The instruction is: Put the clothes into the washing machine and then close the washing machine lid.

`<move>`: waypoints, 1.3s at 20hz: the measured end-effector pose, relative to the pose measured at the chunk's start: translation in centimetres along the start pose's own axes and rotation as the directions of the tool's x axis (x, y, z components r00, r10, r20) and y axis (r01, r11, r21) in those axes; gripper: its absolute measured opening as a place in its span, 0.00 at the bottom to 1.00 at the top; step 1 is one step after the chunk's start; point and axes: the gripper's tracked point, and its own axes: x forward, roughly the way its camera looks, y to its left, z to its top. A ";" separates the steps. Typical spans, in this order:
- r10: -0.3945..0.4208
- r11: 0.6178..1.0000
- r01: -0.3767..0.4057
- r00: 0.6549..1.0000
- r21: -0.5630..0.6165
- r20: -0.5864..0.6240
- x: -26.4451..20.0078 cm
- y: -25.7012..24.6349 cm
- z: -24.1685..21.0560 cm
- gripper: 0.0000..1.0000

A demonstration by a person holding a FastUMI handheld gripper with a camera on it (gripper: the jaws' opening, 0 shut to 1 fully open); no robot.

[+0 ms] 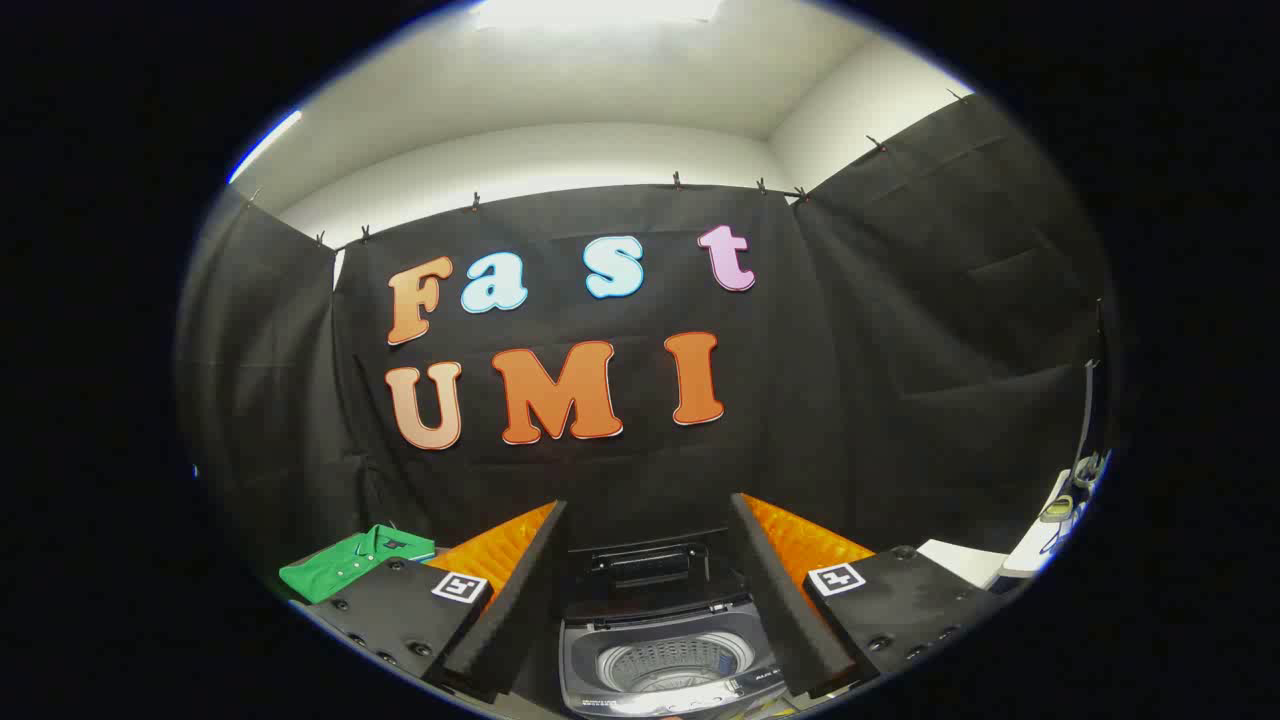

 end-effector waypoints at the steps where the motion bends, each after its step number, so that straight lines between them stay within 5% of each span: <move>1: -0.004 1.000 0.004 1.000 0.001 0.002 -0.1 0.0 -0.1 0.98; 26: 0.013 1.000 -0.012 1.000 0.009 -0.023 2.3 2.2 -1.2 0.98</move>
